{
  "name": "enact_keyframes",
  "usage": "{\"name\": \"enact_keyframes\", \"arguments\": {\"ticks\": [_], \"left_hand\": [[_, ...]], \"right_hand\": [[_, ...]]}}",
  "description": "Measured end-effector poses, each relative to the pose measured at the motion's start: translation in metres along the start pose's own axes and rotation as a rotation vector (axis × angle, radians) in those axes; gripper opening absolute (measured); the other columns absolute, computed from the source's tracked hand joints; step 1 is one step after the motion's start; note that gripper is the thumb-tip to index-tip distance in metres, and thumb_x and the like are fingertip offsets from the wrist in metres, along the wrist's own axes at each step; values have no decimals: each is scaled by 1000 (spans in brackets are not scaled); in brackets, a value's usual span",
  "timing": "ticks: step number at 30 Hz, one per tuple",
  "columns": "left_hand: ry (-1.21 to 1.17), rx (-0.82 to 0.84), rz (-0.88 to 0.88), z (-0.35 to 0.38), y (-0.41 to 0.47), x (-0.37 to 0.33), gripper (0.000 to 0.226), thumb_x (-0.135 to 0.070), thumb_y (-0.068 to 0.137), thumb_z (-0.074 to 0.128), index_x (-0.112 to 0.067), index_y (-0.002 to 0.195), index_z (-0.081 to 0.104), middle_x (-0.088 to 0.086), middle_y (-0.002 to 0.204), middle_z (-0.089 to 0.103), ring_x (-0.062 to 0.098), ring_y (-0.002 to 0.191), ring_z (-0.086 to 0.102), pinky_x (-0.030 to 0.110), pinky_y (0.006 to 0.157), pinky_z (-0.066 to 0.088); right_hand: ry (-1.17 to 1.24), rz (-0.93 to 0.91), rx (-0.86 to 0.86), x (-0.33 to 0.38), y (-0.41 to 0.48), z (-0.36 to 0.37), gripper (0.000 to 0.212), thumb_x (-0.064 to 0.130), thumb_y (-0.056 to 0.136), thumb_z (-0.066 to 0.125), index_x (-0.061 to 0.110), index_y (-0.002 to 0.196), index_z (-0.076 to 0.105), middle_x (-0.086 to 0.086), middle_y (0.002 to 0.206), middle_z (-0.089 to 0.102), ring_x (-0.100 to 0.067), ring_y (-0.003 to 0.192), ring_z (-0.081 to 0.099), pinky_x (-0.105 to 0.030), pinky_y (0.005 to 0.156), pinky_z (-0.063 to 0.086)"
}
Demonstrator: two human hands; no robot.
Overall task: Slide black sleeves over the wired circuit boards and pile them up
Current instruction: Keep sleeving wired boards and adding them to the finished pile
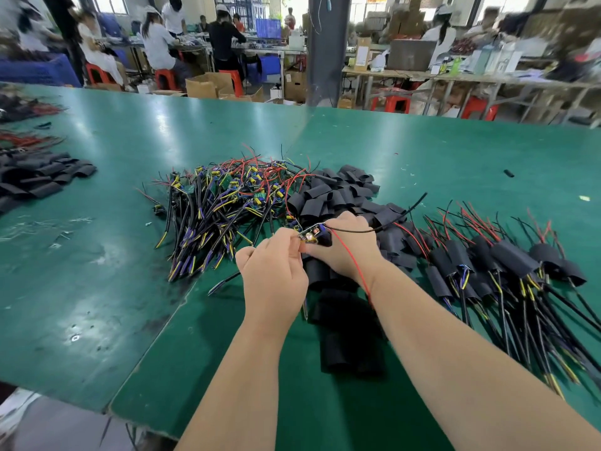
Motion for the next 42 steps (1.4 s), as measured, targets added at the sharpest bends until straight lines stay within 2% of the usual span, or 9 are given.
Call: {"name": "enact_keyframes", "arguments": {"ticks": [4,7,11,14,17,22,30,36,42], "left_hand": [[-23,3,-2,1,1,0,24,-9,81,31,-26,83,48,-22,64,45,-4,57,38,30,79,22],[-19,4,-4,3,0,1,24,-10,82,30,-24,84,50,-22,62,43,-5,57,37,29,78,21],[-10,29,-18,6,0,4,22,-12,82,30,-26,82,46,-18,64,47,7,58,42,31,80,23],[-12,35,-6,6,0,1,21,-11,81,28,-26,77,43,-17,62,46,0,58,40,31,78,22],[59,69,-3,11,-1,2,22,-13,86,28,-24,78,46,-9,61,51,3,55,36,31,77,21],[197,205,-25,30,-5,12,28,-9,99,35,-21,80,50,2,68,63,26,65,51,29,74,14],[142,311,218,48,-22,-39,36,-34,99,29,-33,126,53,-12,109,62,13,88,58,36,82,32],[210,334,271,53,-27,-50,29,-33,100,34,-20,86,54,-4,76,50,27,70,49,39,72,36],[61,315,269,44,-26,-51,26,-24,101,42,-16,76,48,-2,67,46,27,62,43,38,67,35]], "right_hand": [[85,33,-85,11,-8,-2,46,53,72,74,22,102,58,-4,106,55,-28,101,48,-39,87,37],[590,9,-56,16,-18,-4,21,18,82,70,18,78,49,-2,77,54,-19,72,50,-34,70,39],[878,-17,-64,13,-44,-30,42,-10,76,56,26,60,43,14,51,46,1,50,39,-11,51,30],[965,-53,-87,0,-66,-54,36,-4,76,65,26,72,45,15,60,64,4,48,46,-7,50,35],[1187,-93,27,-2,-87,-55,42,8,78,76,34,103,55,1,78,70,-11,54,47,-22,47,41],[1363,33,-188,-36,-98,-73,23,16,93,61,27,78,74,5,74,70,-5,55,51,-16,42,39],[1540,314,-135,-50,-102,-37,26,19,96,56,15,75,71,-1,68,66,-12,61,53,-17,40,36],[1808,277,-107,-49,-99,-34,7,14,79,68,9,78,64,-1,75,65,-8,45,44,-18,43,36],[2235,320,-204,-67,-95,-43,35,16,71,69,8,104,61,-6,80,69,-4,48,47,-15,52,46]]}}
Point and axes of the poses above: each hand's wrist, its own y-axis towards the middle knuckle, its own z-axis out of the palm, x = y × z, the point moved 10 cm from there along y, towards the middle knuckle
